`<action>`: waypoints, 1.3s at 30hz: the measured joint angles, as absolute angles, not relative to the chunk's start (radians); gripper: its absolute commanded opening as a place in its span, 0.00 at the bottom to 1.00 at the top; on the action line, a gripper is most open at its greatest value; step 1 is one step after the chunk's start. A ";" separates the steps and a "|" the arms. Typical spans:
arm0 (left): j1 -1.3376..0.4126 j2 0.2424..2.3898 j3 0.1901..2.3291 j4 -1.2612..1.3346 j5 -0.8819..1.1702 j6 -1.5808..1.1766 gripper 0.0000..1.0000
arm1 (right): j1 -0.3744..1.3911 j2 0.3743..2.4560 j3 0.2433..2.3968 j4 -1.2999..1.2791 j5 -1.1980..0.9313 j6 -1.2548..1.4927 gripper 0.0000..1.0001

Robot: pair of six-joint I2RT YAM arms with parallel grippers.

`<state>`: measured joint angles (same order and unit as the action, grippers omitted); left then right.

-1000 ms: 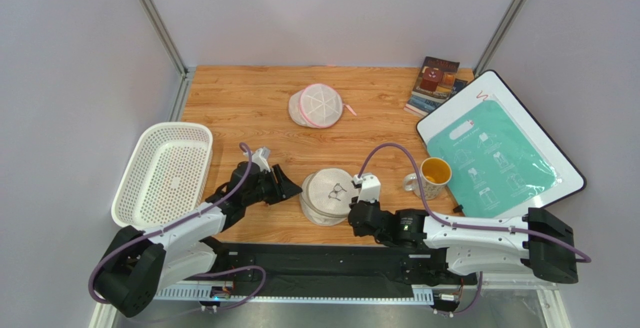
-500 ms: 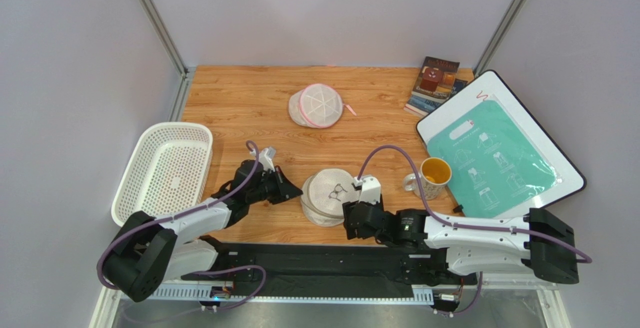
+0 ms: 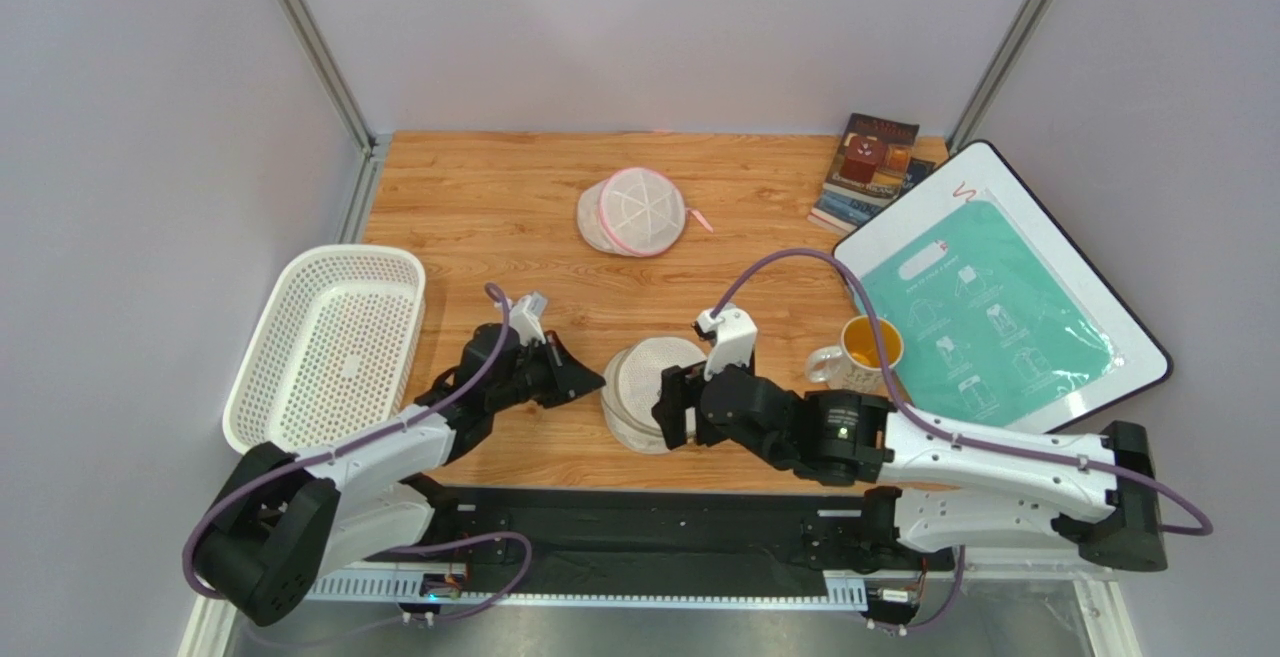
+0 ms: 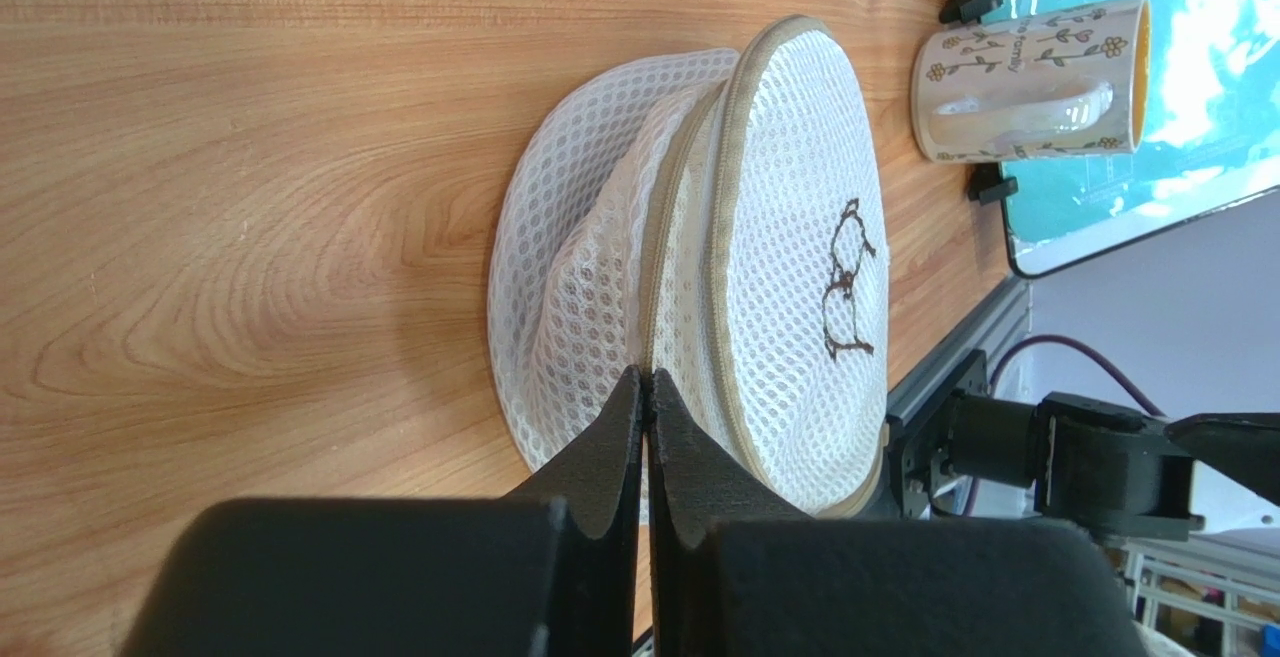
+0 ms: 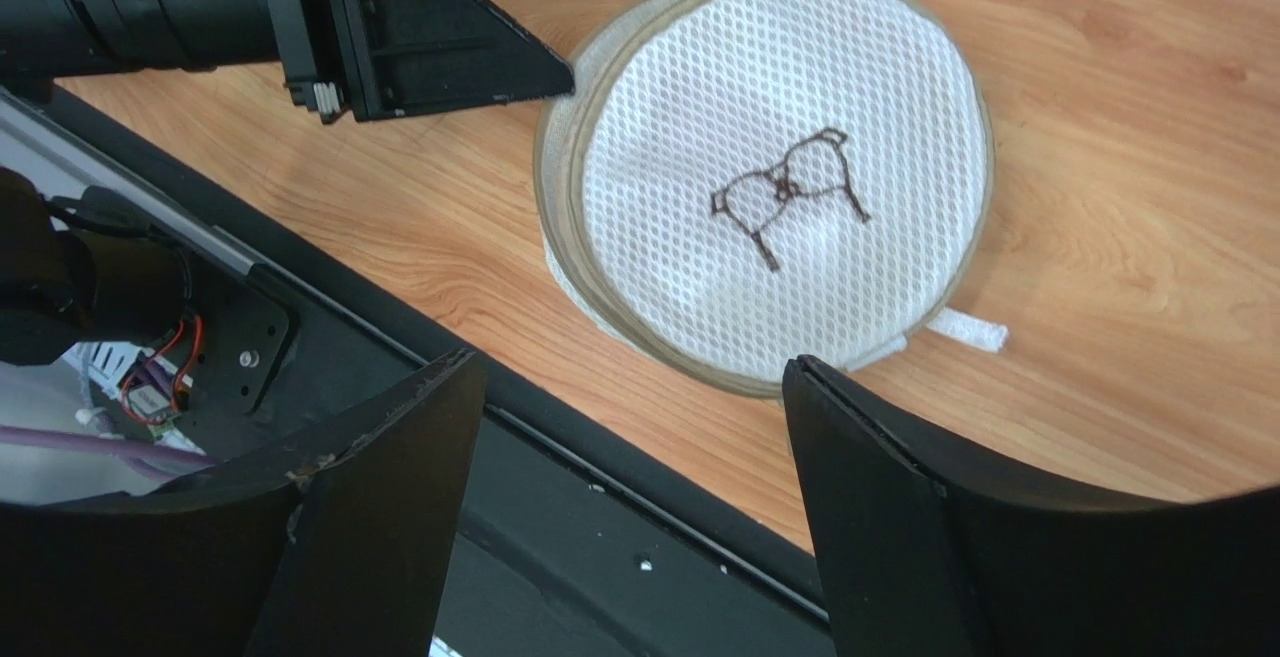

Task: Unzip the laundry bag and remove the bra
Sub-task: Unzip the laundry bag at the center of the board, then open the laundry bag at the center of the board.

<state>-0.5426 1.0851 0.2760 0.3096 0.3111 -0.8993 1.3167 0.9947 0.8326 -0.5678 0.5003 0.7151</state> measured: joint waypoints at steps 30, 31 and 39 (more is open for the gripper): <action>-0.542 0.934 0.189 0.252 0.282 -0.915 0.00 | 1.173 1.707 1.157 -0.388 0.359 0.598 0.45; -0.542 0.933 0.189 0.252 0.281 -0.915 0.00 | 1.170 1.708 1.157 -0.389 0.359 0.598 0.44; -0.542 0.928 0.189 0.251 0.279 -0.915 0.00 | 1.161 1.739 1.157 -0.409 0.362 0.598 0.10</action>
<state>-0.5419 0.9279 0.1894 0.2512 0.2787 -0.9154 1.1606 1.7386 1.1568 -0.4088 0.3622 0.5983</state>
